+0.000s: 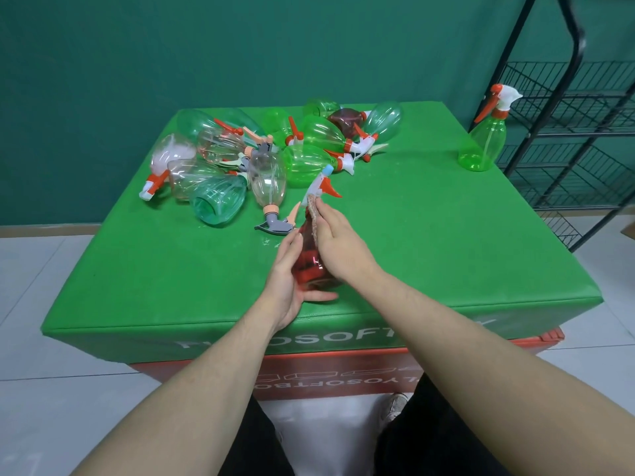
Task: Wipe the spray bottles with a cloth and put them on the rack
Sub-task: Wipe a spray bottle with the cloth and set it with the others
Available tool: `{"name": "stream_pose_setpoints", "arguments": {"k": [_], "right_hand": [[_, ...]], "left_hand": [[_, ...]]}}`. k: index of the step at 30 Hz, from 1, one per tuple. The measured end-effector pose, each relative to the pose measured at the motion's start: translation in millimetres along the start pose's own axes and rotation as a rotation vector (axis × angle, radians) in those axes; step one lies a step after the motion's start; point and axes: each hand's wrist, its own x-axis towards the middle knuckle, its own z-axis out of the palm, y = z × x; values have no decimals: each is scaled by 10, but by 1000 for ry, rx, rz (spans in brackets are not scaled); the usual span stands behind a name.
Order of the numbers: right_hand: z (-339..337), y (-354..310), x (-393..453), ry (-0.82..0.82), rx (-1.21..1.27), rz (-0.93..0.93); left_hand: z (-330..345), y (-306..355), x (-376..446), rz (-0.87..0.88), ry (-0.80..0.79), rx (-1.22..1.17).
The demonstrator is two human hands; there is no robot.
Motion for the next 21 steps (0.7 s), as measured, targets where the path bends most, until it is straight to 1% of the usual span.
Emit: {"name": "stream_pose_setpoints", "arguments": {"k": [3,6,9,14,17,21], "right_hand": [[29,19,-66,14,-4,-13],[61,76,-163,26,-37,-86],[93,152,-279,47,-167,-168],[100,252,-514,85,-340,-236],[132,281,-643,62,-400,-256],[150,305,-723,56,-402,-244]], "left_hand": [[-16,-19,10,-3,7,7],[-17,-27,2,7,10,3],[14,-27,-13,30,19,14],[44,-54,1,59,59,25],[57,-50,-6,63,86,4],[68,-50,-6,69,84,3]]}}
